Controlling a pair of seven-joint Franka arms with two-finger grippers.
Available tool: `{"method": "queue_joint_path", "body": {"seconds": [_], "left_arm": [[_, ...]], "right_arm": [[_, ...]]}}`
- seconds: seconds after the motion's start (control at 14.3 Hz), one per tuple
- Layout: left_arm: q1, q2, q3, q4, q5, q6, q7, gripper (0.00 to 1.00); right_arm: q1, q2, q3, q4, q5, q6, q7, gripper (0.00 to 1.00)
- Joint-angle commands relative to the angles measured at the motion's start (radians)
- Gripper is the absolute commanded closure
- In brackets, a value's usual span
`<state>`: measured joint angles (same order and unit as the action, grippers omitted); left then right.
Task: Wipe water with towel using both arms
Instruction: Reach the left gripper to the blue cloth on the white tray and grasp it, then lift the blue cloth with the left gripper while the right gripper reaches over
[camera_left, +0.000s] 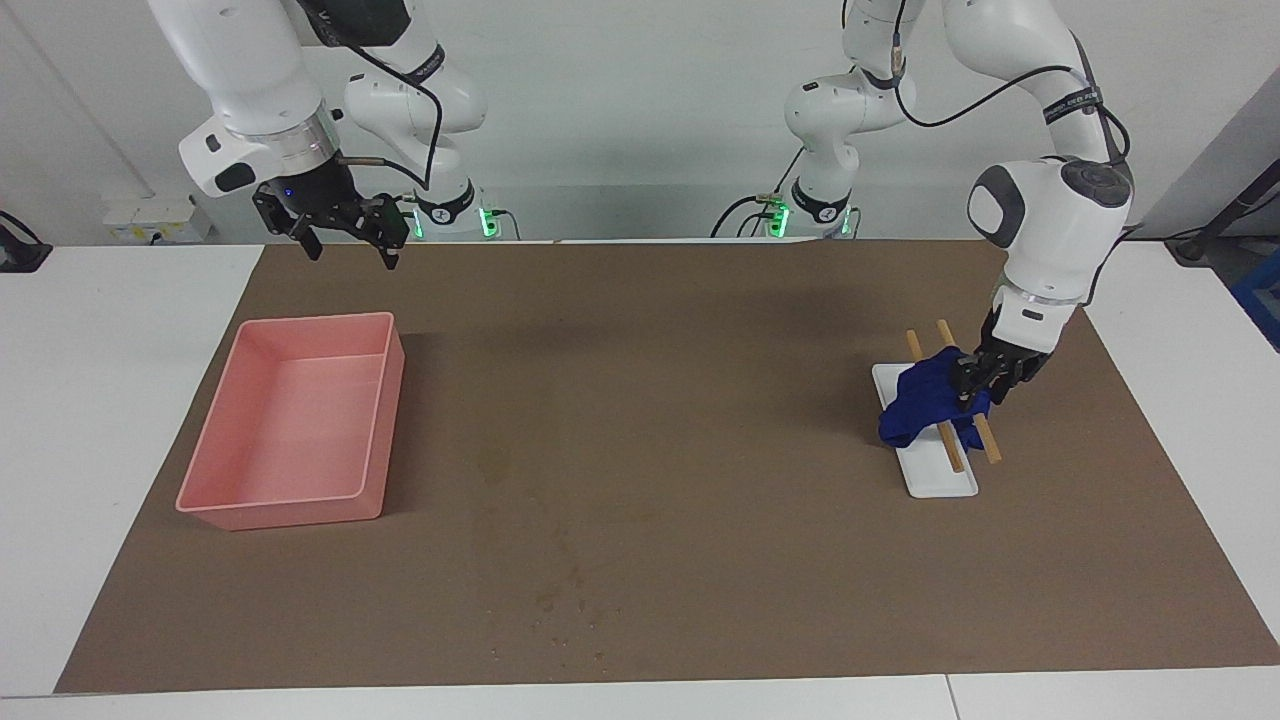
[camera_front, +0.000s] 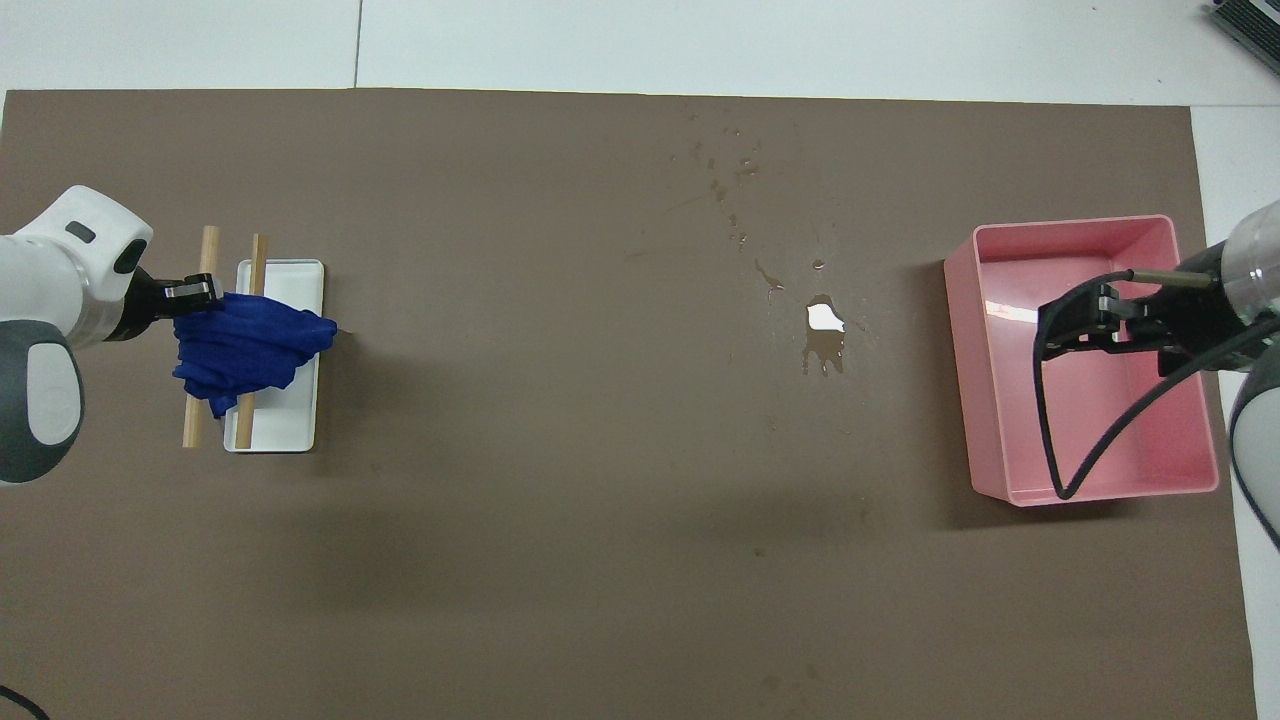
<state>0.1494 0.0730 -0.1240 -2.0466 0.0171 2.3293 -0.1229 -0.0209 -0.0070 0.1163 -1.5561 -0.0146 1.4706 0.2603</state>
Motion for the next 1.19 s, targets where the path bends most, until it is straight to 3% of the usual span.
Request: {"method": "queue_joint_path", "body": {"seconds": [0.0, 0.07, 0.35, 0.56, 0.84, 1.12], "left_arm": [[0.004, -0.021, -0.006, -0.026, 0.021, 0.012, -0.029, 0.87], [0.006, -0.021, -0.005, -0.024, 0.023, 0.004, -0.029, 0.98], [0.007, -0.019, -0.005, 0.011, 0.023, -0.059, -0.029, 1.0], [-0.007, -0.018, -0.006, 0.156, 0.021, -0.304, -0.065, 1.0], [-0.053, -0.018, -0.013, 0.293, -0.073, -0.575, -0.434, 1.0], [-0.056, -0.028, -0.017, 0.338, -0.308, -0.621, -0.85, 1.0]], "right_arm": [[-0.017, -0.037, 0.008, -0.048, 0.005, 0.022, -0.024, 0.0], [-0.017, -0.039, 0.008, -0.051, 0.005, 0.022, -0.026, 0.0], [-0.019, -0.039, 0.008, -0.052, 0.005, 0.022, -0.029, 0.0], [-0.014, -0.039, 0.009, -0.052, 0.005, 0.023, -0.027, 0.0], [-0.007, -0.036, 0.012, -0.042, 0.022, 0.039, -0.021, 0.0], [0.032, -0.031, 0.013, -0.039, 0.099, 0.085, 0.101, 0.0]]}}
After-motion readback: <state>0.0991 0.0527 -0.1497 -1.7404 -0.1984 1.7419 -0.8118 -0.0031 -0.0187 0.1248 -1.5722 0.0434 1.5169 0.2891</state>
